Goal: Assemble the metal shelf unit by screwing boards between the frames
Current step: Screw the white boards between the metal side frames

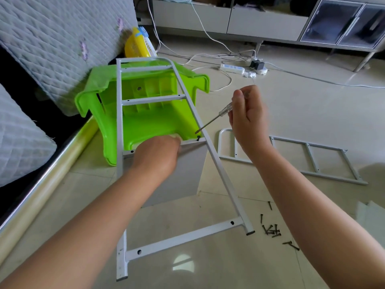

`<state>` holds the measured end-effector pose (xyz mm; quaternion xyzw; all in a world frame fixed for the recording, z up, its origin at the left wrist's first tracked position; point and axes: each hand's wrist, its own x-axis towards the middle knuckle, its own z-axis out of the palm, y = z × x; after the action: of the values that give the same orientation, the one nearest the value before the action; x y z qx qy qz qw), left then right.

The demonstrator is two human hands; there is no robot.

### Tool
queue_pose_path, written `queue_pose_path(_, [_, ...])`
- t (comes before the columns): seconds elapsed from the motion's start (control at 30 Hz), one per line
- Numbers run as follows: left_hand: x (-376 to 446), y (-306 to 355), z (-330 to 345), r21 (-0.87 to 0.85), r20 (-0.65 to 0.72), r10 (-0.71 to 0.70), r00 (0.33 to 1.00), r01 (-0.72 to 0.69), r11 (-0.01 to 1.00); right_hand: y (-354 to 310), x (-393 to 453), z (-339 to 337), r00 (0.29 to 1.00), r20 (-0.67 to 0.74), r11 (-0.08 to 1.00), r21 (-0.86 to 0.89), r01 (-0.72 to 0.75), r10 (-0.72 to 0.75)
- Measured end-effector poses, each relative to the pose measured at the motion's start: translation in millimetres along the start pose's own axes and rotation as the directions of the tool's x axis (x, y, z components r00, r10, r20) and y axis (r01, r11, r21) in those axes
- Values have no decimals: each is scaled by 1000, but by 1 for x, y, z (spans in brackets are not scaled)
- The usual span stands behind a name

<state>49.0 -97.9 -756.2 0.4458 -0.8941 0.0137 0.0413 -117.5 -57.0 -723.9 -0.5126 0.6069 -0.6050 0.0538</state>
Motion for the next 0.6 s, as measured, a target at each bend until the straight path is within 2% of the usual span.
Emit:
queue_pose_path(0.2, [4, -1, 1, 53, 21, 11, 1000, -12, 999, 1, 2, 0, 992, 46, 990, -68, 124, -121])
queue_pose_path(0.33, [7, 0, -1, 105, 63, 3, 998, -10, 994, 3, 5, -2, 988, 73, 984, -102, 145, -138])
queue_pose_path(0.6, [12, 0, -4, 100, 88, -1, 996, -8, 995, -7, 4, -5, 962, 175, 961, -147, 235, -209])
